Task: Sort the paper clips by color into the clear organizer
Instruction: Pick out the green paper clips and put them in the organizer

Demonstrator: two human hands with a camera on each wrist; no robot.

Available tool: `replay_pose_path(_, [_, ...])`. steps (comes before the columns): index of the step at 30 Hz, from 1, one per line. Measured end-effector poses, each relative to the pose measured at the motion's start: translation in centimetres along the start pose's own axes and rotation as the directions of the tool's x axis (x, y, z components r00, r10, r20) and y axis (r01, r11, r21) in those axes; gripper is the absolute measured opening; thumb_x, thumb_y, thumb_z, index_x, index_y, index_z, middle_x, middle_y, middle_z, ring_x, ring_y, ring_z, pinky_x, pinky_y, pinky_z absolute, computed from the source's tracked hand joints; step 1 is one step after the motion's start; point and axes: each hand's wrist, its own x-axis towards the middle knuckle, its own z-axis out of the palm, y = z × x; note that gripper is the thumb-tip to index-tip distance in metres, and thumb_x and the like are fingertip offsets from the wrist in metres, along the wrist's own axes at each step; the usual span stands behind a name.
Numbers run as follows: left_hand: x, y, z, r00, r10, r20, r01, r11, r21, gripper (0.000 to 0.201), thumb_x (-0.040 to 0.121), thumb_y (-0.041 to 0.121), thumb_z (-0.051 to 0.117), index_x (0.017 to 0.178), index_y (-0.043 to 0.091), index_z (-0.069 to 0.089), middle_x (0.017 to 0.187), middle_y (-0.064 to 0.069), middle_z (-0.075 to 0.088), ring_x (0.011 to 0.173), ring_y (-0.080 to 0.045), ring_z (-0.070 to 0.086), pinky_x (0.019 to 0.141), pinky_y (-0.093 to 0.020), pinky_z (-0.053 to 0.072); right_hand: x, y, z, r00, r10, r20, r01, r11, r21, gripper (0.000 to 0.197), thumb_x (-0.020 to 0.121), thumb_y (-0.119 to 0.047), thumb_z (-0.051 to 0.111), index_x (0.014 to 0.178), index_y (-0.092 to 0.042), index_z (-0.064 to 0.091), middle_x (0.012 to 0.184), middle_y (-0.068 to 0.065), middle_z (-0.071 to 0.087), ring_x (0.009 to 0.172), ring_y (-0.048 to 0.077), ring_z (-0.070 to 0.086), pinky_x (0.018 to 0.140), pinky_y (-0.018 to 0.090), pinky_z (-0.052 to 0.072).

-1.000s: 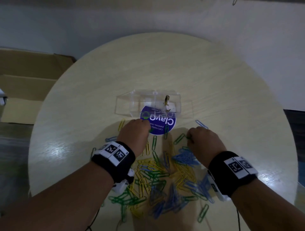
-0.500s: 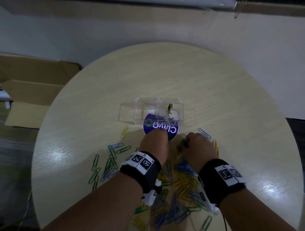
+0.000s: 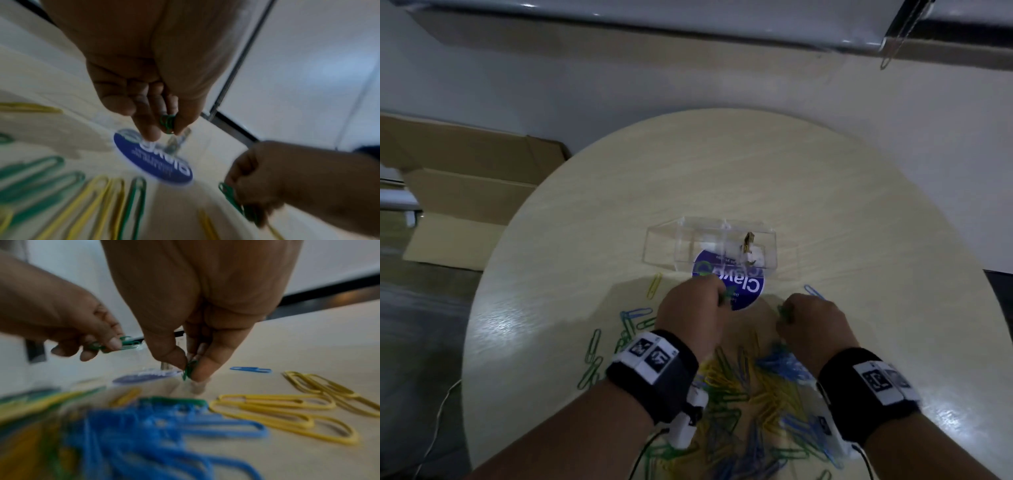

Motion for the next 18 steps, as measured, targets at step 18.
replay_pose_path(18, [3.2, -3.4, -5.1, 0.952, -0.115, -0.283, 0.036, 0.963, -0.268, 0.014, 0.093, 0.023, 0.059, 0.100, 0.019, 0.070, 0.098, 0.001, 0.068, 0.082, -0.015, 0.064, 0.079, -0.031, 0.053, 3.3, -7.0, -4.3, 0.967, -0.036, -0.253, 0.160, 0.856, 0.492, 0.016, 0.087, -0.023, 0.062, 0.099, -0.021, 0.073, 0.091, -0.001, 0.075, 0.080, 0.014, 0.070, 0.081, 0.034, 0.056])
